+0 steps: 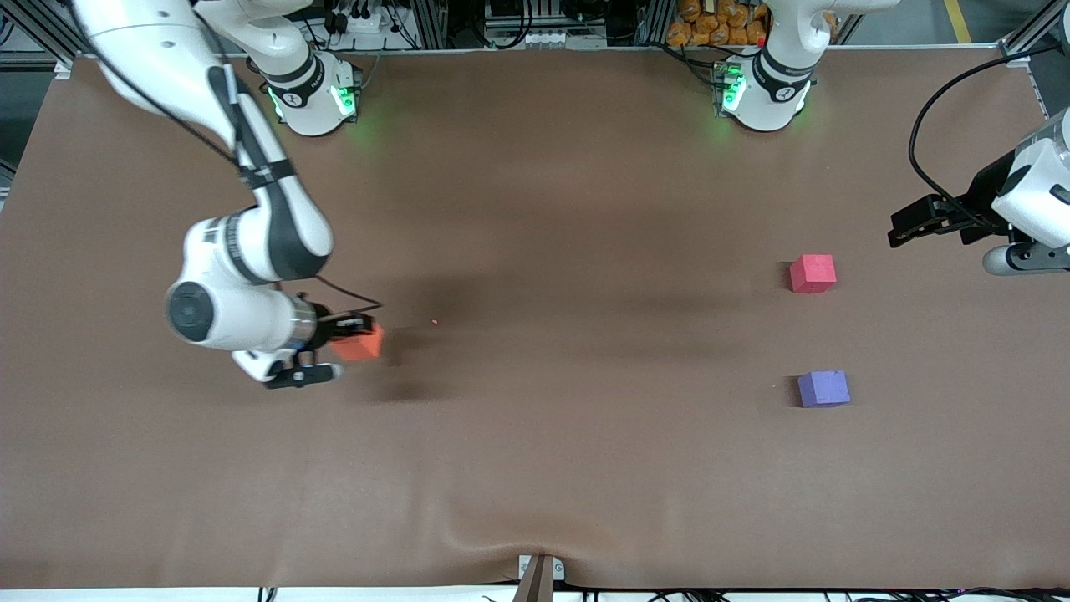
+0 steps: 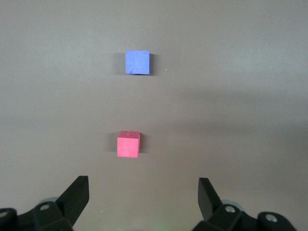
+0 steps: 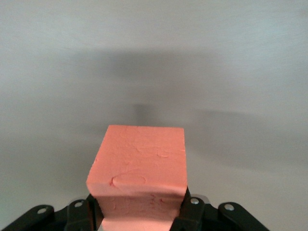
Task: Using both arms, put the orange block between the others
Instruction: 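Carry the orange block to the table middle and open the right gripper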
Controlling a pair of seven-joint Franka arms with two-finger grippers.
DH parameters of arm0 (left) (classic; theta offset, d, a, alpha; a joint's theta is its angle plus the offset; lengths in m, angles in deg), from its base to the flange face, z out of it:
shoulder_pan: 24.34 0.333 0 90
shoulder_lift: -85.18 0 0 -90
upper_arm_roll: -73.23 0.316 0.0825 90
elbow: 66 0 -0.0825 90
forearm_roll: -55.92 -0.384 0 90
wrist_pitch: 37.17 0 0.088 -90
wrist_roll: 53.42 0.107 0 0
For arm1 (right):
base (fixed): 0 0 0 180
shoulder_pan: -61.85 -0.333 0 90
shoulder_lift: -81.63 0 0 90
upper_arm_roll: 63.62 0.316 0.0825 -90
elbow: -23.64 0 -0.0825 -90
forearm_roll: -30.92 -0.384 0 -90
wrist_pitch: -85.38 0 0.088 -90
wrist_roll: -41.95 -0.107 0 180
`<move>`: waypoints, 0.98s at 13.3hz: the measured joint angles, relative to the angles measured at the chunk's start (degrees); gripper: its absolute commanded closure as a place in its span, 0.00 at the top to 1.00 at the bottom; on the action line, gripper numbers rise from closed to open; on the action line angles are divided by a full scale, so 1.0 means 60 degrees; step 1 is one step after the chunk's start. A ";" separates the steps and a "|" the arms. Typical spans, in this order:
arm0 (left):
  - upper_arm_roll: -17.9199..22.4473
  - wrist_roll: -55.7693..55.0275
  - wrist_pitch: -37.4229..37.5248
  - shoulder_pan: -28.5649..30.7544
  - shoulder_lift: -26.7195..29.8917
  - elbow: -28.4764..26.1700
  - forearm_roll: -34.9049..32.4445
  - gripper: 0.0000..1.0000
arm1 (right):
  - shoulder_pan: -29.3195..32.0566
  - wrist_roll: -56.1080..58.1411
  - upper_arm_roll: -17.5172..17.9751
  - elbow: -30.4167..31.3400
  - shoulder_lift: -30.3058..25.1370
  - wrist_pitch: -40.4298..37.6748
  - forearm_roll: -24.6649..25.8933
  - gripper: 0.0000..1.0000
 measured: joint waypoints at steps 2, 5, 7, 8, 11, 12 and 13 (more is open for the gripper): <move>0.0001 0.0000 -0.0012 0.0001 -0.0013 0.0000 0.0000 1.00 | -0.0955 -0.1839 0.0021 -0.0631 0.0504 0.0033 -0.0103 0.00; 0.0001 0.0000 -0.0023 0.0002 -0.0018 0.0001 0.0000 1.00 | -0.2219 -0.3932 0.0028 -0.1242 0.1223 0.0256 -0.0104 0.00; 0.0002 0.0000 -0.0026 0.0003 -0.0018 0.0001 0.0000 1.00 | -0.2593 -0.4444 0.0022 -0.1409 0.1509 0.0583 -0.0141 0.00; 0.0002 0.0000 -0.0026 0.0003 -0.0019 0.0001 0.0000 1.00 | -0.2688 -0.4470 0.0021 -0.1440 0.1612 0.0737 -0.0285 0.00; 0.0004 0.0000 -0.0028 0.0008 -0.0018 0.0005 0.0000 1.00 | -0.3022 -0.4471 0.0021 -0.1454 0.1889 0.1148 -0.0483 0.00; 0.0005 0.0000 -0.0028 0.0016 -0.0018 0.0008 0.0000 1.00 | -0.3178 -0.4484 0.0023 -0.1457 0.1977 0.1261 -0.0489 0.00; 0.0005 0.0000 -0.0028 0.0043 -0.0018 0.0010 0.0000 1.00 | -0.3307 -0.4510 0.0020 -0.1456 0.2064 0.1367 -0.0490 0.00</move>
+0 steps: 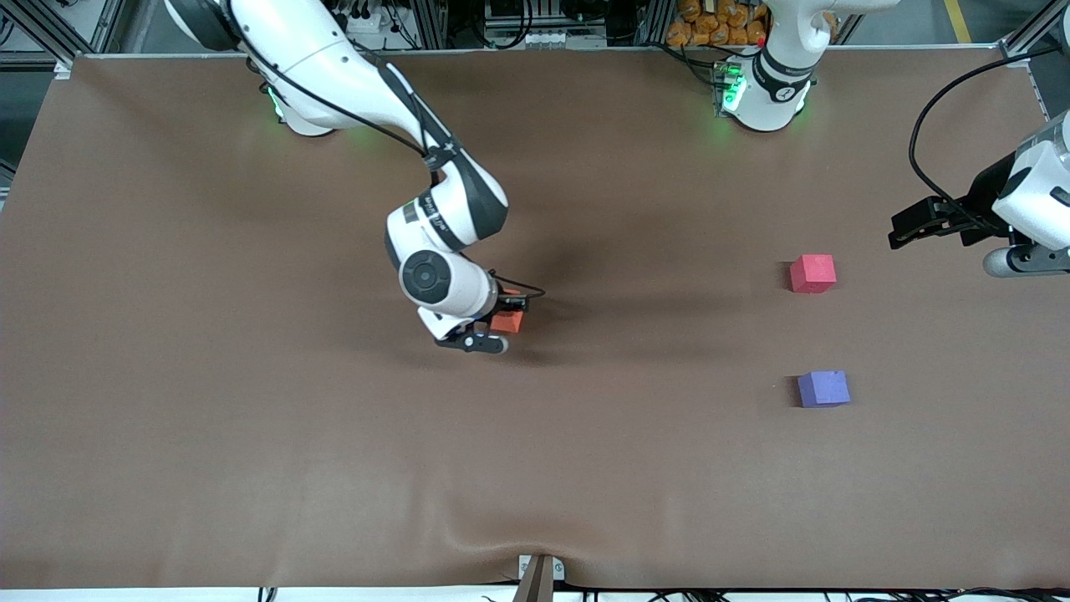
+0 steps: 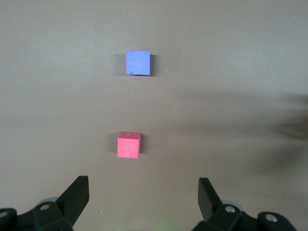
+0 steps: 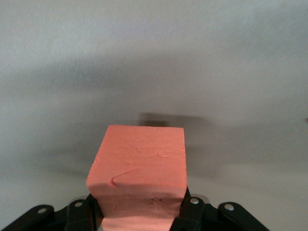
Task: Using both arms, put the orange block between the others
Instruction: 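Carry the orange block to the table middle and open the right gripper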
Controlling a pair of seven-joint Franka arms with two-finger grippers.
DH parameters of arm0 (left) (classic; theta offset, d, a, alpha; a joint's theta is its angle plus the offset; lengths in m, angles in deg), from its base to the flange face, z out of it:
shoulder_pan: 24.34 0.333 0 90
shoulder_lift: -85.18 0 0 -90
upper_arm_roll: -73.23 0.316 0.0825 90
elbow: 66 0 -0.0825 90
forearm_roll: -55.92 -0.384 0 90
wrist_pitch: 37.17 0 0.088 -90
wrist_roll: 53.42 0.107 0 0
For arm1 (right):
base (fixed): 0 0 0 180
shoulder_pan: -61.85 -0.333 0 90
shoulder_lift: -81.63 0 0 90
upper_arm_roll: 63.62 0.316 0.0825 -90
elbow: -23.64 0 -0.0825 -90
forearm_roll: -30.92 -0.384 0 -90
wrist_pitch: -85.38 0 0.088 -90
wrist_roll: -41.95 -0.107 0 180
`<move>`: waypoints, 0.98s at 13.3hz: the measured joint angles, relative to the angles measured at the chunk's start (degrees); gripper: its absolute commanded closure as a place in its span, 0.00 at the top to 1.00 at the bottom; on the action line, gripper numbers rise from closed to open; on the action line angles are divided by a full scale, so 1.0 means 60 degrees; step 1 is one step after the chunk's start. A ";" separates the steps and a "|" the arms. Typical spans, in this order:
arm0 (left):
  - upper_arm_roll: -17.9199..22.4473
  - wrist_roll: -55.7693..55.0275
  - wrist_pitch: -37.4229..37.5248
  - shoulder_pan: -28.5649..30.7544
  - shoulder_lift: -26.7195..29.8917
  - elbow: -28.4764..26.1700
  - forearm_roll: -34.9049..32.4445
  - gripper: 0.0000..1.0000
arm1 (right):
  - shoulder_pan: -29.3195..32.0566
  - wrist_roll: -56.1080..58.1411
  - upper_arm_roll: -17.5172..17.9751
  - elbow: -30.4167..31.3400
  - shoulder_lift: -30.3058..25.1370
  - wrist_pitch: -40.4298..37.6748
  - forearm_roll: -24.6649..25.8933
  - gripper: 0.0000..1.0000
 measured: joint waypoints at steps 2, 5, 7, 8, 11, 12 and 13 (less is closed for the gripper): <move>0.0002 0.0000 0.0000 0.0078 0.0000 0.0003 0.0000 1.00 | -0.0190 -0.0006 -0.0002 -0.0004 0.0151 0.0258 -0.0001 0.00; 0.0002 0.0000 0.0000 0.0094 0.0000 0.0006 0.0000 1.00 | -0.0352 0.0010 -0.0020 -0.0020 0.0265 0.0537 0.0085 1.00; -0.0003 0.0000 0.0000 0.0092 0.0000 0.0006 0.0000 1.00 | -0.0379 0.0031 -0.0021 -0.0104 0.0266 0.0554 0.0741 1.00; -0.0010 0.0000 0.0000 0.0087 0.0000 0.0006 0.0000 1.00 | -0.0384 0.0028 -0.0022 -0.0156 0.0261 0.0563 0.1048 1.00; -0.0049 0.0000 -0.0049 0.0045 -0.0058 0.0000 0.0000 1.00 | -0.0378 0.0032 -0.0180 -0.0408 -0.0014 0.0305 0.1265 1.00; -0.0073 -0.0001 -0.0080 0.0023 -0.0112 -0.0001 0.0000 1.00 | -0.0347 0.0039 -0.0345 -0.0499 -0.0286 -0.0041 0.1313 1.00; -0.0094 -0.0014 -0.0134 -0.0017 -0.0189 -0.0002 0.0000 1.00 | -0.0247 0.0126 -0.0506 -0.0551 -0.0637 -0.0479 0.1330 1.00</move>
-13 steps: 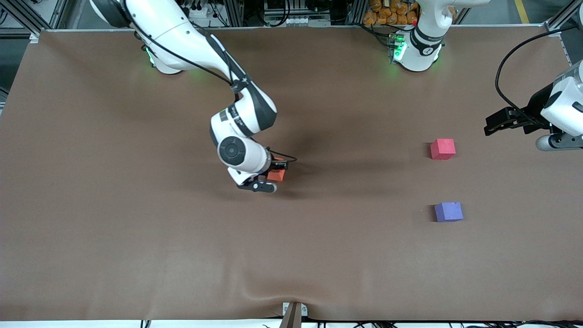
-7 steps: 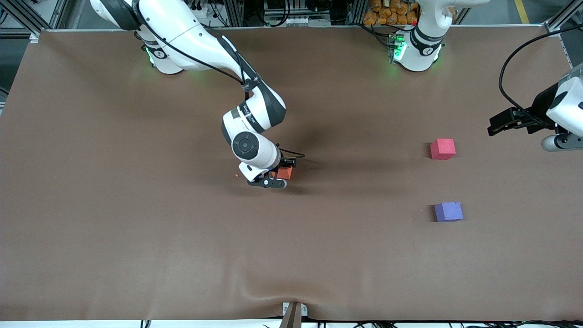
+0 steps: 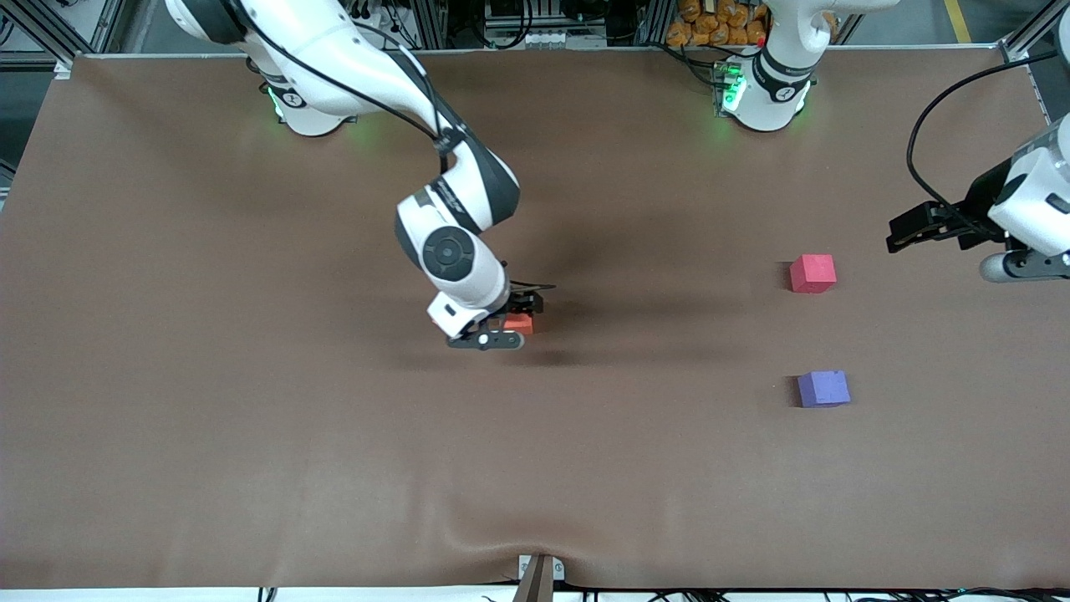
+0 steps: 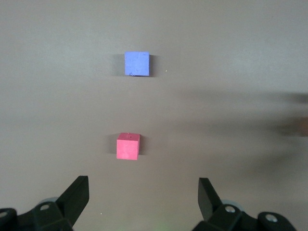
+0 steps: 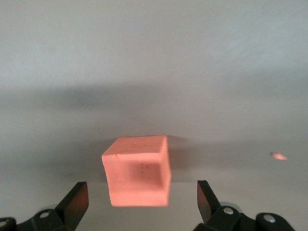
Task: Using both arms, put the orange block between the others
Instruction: 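Carry the orange block to the table middle and open the right gripper, then draw back the right gripper while the left gripper reaches the orange block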
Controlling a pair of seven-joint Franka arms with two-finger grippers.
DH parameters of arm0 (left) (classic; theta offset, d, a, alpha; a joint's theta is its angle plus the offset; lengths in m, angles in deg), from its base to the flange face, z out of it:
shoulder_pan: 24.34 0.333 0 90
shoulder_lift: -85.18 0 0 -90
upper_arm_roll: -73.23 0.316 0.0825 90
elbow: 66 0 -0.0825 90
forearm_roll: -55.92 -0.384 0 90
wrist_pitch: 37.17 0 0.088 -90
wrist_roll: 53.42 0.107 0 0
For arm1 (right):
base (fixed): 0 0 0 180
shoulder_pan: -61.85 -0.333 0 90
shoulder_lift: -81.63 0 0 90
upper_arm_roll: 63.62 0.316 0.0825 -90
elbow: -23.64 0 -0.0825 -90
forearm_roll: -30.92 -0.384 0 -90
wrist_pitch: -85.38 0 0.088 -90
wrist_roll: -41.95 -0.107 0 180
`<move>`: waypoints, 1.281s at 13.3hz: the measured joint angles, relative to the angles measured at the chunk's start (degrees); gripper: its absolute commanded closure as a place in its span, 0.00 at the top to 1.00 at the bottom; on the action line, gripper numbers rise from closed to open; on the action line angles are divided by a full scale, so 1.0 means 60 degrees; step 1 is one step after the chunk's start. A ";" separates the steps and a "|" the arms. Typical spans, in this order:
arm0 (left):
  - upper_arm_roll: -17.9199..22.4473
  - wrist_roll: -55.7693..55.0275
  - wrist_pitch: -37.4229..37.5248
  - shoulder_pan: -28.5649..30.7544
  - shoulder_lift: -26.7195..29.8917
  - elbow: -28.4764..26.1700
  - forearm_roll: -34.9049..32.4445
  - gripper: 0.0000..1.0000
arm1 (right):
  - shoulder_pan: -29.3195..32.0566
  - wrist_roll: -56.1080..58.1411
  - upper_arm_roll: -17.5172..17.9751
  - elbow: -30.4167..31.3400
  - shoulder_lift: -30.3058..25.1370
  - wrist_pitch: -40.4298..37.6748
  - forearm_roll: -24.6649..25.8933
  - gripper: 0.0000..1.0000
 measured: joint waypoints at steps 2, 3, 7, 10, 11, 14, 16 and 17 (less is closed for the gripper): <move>-0.0025 -0.0025 -0.0185 -0.0186 -0.0202 0.0001 0.0000 1.00 | 0.0485 0.0553 -0.0155 -0.0009 -0.0784 -0.0879 0.0092 1.00; -0.0032 -0.0055 -0.0311 -0.0326 -0.0331 0.0003 0.0000 1.00 | 0.0806 0.0896 -0.0192 0.0019 -0.1117 -0.1142 0.0332 1.00; -0.0070 -0.0965 -0.0876 -0.1392 -0.1095 0.0010 0.0001 1.00 | 0.2025 0.2488 -0.0254 0.0379 -0.1919 -0.1508 0.1594 1.00; -0.0116 -0.2834 -0.1219 -0.2751 -0.1929 0.0166 0.0003 1.00 | 0.2978 0.4136 -0.0283 0.0707 -0.2366 -0.1681 0.1685 1.00; -0.0124 -0.3437 -0.1351 -0.3218 -0.2261 0.0331 0.0003 1.00 | 0.3272 0.4500 -0.0287 0.0902 -0.2558 -0.1688 0.1689 1.00; -0.0137 -0.5263 -0.1882 -0.4421 -0.3359 0.1033 0.0004 1.00 | 0.3829 0.5141 -0.0288 0.1717 -0.3296 -0.1698 0.1718 1.00; -0.0145 -0.6035 -0.2695 -0.5059 -0.4106 0.1438 0.0009 1.00 | 0.3908 0.5215 -0.0288 0.2364 -0.3878 -0.1698 0.1908 1.00; -0.0148 -0.6264 -0.3148 -0.5342 -0.4492 0.1636 0.0012 1.00 | 0.3908 0.5217 -0.0280 0.2651 -0.4143 -0.1697 0.2023 1.00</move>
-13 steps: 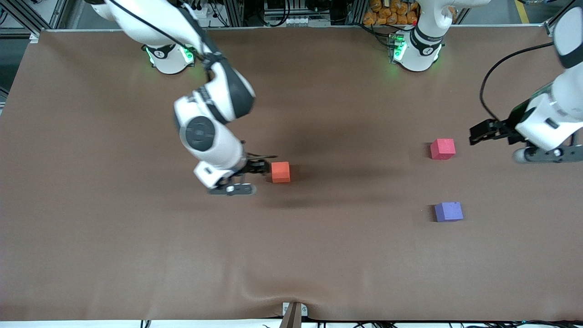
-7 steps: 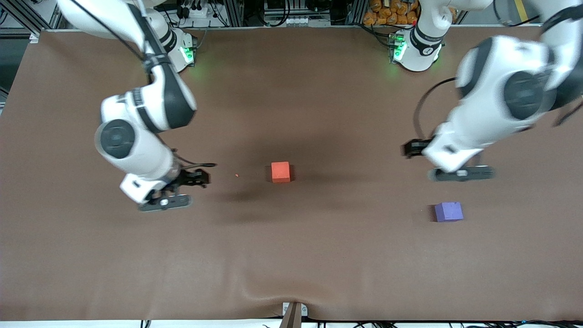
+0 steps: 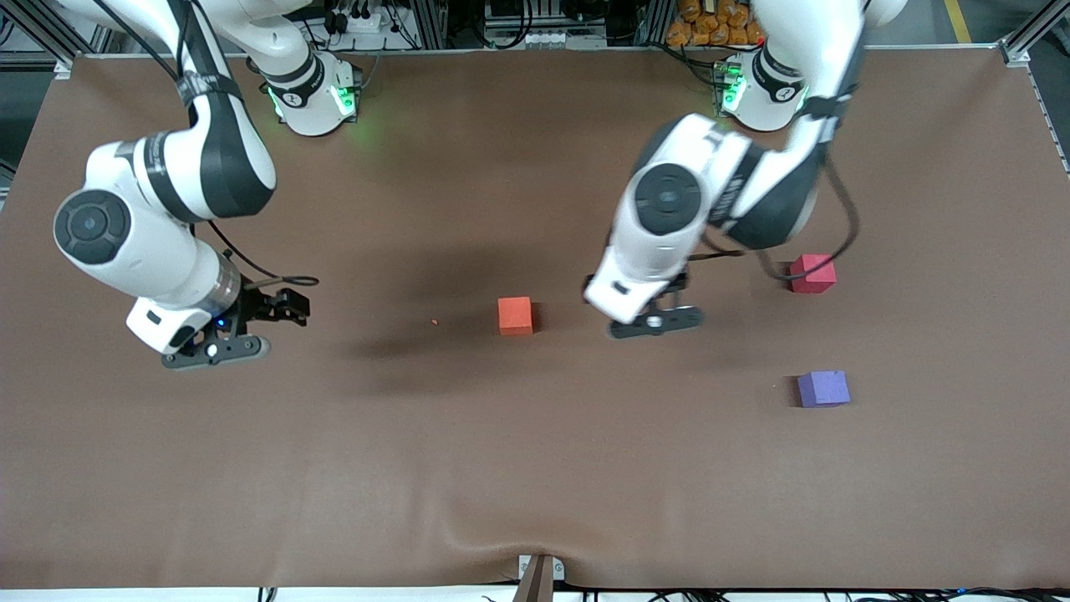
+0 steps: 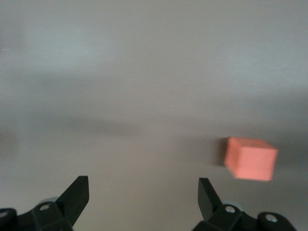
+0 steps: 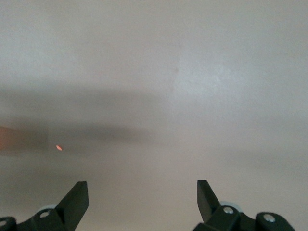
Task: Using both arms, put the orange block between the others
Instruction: 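Draw back the right gripper while the left gripper reaches the orange block, then grasp the orange block with the left gripper while the right gripper retracts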
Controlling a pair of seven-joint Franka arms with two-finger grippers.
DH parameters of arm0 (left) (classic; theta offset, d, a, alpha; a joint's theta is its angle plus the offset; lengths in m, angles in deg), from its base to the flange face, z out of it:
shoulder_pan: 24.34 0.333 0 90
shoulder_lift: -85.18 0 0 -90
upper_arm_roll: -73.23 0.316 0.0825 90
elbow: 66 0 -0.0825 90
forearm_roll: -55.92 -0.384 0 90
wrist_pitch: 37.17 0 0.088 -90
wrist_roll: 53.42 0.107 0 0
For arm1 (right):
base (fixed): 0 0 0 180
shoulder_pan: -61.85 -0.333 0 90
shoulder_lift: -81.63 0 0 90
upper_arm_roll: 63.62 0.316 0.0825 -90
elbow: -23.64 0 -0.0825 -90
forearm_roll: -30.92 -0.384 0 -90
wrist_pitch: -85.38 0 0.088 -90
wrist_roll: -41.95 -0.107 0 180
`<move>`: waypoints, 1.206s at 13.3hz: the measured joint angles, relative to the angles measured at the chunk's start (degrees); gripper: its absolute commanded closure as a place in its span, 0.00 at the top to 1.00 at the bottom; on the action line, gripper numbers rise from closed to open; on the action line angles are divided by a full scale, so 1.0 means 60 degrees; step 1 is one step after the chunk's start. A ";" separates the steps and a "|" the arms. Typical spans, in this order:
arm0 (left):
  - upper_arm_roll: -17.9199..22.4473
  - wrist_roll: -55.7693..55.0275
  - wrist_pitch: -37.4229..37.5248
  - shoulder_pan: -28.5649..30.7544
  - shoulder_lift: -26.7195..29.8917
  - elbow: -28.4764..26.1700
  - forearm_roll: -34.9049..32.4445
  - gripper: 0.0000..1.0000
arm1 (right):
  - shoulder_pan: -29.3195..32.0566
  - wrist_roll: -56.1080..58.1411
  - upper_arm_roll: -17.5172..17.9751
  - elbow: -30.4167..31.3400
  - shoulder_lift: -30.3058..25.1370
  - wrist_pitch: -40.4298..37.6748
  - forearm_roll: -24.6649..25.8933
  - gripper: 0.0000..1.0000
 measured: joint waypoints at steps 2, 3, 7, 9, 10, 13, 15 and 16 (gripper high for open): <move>-0.0010 -0.0476 -0.0834 -0.0461 -0.0809 0.0420 0.0041 1.00 | 0.0003 0.0032 0.0010 0.0395 -0.0423 0.0000 0.0264 1.00; -0.0011 -0.0734 -0.1292 -0.0647 -0.1169 0.0574 0.0137 1.00 | 0.0033 0.0129 0.0005 0.0495 -0.0560 0.0000 0.0323 1.00; -0.0010 -0.1398 -0.2435 -0.1233 -0.2186 0.0830 0.0320 1.00 | 0.0638 0.1081 0.0002 0.0559 -0.0680 0.0000 0.0408 1.00; -0.0009 -0.1404 -0.2674 -0.1396 -0.2476 0.0867 0.0330 1.00 | 0.0863 0.1400 0.0003 0.0559 -0.0709 0.0000 0.0409 1.00; -0.0009 -0.1415 -0.2795 -0.1483 -0.2590 0.0872 0.0334 1.00 | 0.0924 0.1485 0.0004 0.0559 -0.0726 -0.0001 0.0409 1.00; -0.0009 -0.1505 -0.3102 -0.1641 -0.2798 0.0884 0.0336 1.00 | 0.1025 0.1540 0.0004 0.0559 -0.0782 -0.0018 0.0412 1.00; -0.0011 -0.1560 -0.3325 -0.1720 -0.2971 0.0887 0.0337 1.00 | 0.1081 0.1619 0.0004 0.0559 -0.0820 -0.0137 0.0414 1.00; -0.0012 -0.1686 -0.3434 -0.1761 -0.3071 0.0888 0.0338 1.00 | 0.1114 0.1654 0.0004 0.0557 -0.0841 -0.0160 0.0414 1.00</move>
